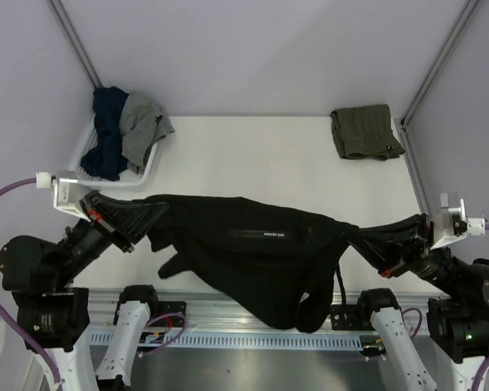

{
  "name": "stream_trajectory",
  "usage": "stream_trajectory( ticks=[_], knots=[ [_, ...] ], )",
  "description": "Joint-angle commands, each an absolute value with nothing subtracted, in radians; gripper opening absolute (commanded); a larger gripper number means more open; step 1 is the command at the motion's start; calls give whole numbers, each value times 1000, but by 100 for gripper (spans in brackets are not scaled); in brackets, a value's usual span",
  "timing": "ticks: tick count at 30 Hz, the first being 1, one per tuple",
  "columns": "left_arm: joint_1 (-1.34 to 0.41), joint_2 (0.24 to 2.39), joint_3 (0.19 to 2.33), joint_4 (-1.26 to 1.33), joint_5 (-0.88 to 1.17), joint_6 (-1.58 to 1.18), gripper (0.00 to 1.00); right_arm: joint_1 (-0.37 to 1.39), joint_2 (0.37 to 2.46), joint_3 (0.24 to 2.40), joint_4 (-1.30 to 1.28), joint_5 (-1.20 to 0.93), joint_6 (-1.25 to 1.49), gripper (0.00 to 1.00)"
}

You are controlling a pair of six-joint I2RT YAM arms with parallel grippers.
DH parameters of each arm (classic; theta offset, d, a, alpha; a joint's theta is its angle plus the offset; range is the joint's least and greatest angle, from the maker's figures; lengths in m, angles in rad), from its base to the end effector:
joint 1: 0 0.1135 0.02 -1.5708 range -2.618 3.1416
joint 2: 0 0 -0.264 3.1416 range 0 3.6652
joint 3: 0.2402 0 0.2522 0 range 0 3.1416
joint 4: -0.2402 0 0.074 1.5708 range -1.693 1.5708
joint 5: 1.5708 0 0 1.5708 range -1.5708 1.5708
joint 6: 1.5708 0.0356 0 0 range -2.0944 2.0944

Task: Fold and stack the shorts
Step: Move the shorts to the center of the board

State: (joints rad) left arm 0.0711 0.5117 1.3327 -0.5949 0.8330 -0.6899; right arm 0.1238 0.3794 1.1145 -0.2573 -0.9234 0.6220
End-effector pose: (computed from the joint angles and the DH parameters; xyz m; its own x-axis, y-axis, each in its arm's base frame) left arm 0.0101 -0.0257 0.4849 -0.2549 -0.4474 -0.8573 0.6603 0.5672 -0.4923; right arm -0.0025 0.0283 0.4640 -0.0821 0.3439 -0.9354 -0.8977 0.3822 0.2193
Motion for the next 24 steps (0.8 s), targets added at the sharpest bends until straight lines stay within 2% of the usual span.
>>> stream_trajectory(
  ticks=[1, 6, 10, 15, 20, 24],
  knots=[
    [60, 561, 1289, -666, 798, -640, 2, 112, 422, 1106, -351, -887, 657, 0],
    [60, 699, 1106, -599, 786, -621, 0, 110, 540, 982, -360, -807, 658, 0],
    [58, 822, 959, -454, 729, -643, 0, 112, 665, 801, -192, -743, 701, 0],
    [28, 1000, 723, -33, 684, -775, 0, 112, 895, 724, 42, -658, 709, 0],
    [-34, 1411, 782, 251, 646, -808, 0, 100, 1227, 758, 285, -615, 732, 0],
    [-48, 1698, 932, 357, 686, -853, 1, 86, 1582, 961, 402, -629, 721, 0]
  ],
)
